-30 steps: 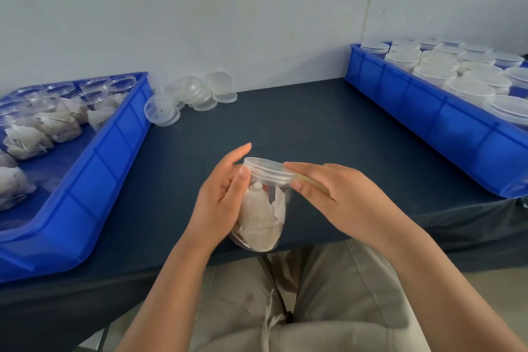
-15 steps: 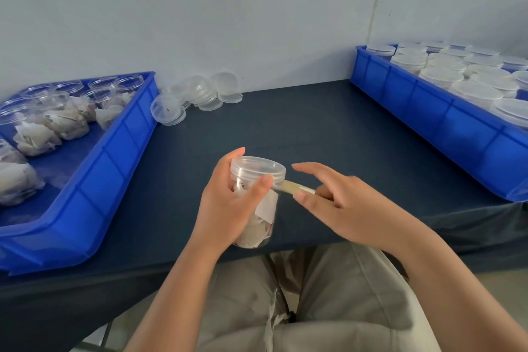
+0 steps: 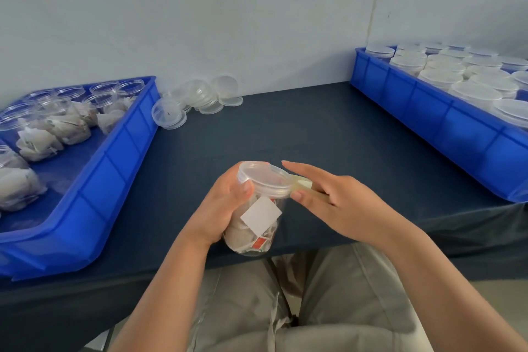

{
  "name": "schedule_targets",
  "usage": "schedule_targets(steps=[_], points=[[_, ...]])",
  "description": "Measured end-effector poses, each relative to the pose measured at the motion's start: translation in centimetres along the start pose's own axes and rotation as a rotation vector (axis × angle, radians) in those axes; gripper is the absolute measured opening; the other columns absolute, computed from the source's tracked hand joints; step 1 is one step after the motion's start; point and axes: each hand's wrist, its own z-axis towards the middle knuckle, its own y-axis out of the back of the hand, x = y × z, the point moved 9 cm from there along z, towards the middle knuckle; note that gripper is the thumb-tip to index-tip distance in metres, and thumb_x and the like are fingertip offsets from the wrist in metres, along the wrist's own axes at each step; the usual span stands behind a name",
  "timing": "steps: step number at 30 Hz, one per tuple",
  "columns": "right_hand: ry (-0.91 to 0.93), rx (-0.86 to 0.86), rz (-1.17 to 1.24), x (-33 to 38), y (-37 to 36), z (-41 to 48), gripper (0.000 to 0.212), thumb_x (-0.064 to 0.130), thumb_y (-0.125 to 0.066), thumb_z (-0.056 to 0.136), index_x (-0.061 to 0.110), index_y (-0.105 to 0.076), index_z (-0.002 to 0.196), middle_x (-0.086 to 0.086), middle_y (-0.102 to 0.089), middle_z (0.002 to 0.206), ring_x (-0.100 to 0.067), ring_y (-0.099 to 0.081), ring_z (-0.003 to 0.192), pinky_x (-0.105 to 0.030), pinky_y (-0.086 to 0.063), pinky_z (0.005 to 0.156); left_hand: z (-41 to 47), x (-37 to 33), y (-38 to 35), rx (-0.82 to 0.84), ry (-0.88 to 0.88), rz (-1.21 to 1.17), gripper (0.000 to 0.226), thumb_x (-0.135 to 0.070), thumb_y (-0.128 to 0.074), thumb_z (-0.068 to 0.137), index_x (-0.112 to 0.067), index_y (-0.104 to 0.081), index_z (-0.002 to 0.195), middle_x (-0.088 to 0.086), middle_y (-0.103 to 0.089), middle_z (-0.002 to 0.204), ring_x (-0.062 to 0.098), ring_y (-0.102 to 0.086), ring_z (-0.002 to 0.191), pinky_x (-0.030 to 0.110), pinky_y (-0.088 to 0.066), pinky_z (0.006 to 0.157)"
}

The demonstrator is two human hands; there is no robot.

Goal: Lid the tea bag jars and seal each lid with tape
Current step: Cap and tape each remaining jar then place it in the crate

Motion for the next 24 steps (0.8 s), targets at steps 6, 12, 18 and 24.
schedule_targets(steps=[6, 12, 18, 24], points=[[0.026, -0.051, -0.122, 0.1, 0.1, -0.4, 0.054, 0.088, -0.018, 0.094, 0.080, -0.017, 0.147, 0.017, -0.074, 0.102, 0.005, -0.062, 0.085, -0.018, -0.046, 0.064, 1.3, -0.9, 0.5, -0.011, -0.063, 0.244, 0.059, -0.065, -0.060, 0.090, -0.030, -0.065, 0.137, -0.006, -0.072, 0.132, 0.018, -0.070, 0.119, 0.029, -0.056, 0.090], [-0.049, -0.182, -0.207, 0.8, 1.1, -0.9, 0.061, 0.081, -0.022, 0.098, 0.063, -0.031, 0.155, 0.015, -0.073, 0.091, -0.009, -0.067, 0.082, -0.034, -0.059, 0.074, -1.6, -3.6, -0.1, -0.354, -0.194, 0.455, 0.054, -0.068, -0.044, 0.103, -0.039, -0.056, 0.146, -0.042, -0.055, 0.138, -0.011, -0.053, 0.132, 0.014, -0.048, 0.101], [-0.039, -0.215, -0.289, 2.7, 0.6, -1.5, 0.057, 0.067, -0.028, 0.104, 0.052, -0.036, 0.159, 0.016, -0.050, 0.065, -0.005, -0.055, 0.063, -0.019, -0.038, 0.054, -2.5, -3.4, -1.2, -0.498, -0.047, 0.504, 0.097, -0.097, -0.063, 0.063, -0.045, -0.047, 0.143, -0.032, -0.061, 0.130, -0.005, -0.060, 0.119, 0.022, -0.052, 0.091], [-0.053, -0.021, 0.012, 1.3, -1.1, -1.0, 0.054, 0.069, -0.041, 0.102, 0.063, -0.019, 0.151, 0.015, -0.063, 0.079, -0.007, -0.064, 0.077, -0.023, -0.046, 0.064, -1.6, -3.0, 0.5, -0.503, -0.034, 0.393, 0.058, -0.077, -0.065, 0.073, -0.058, -0.052, 0.127, -0.036, -0.064, 0.118, -0.008, -0.064, 0.108, 0.009, -0.051, 0.075]])
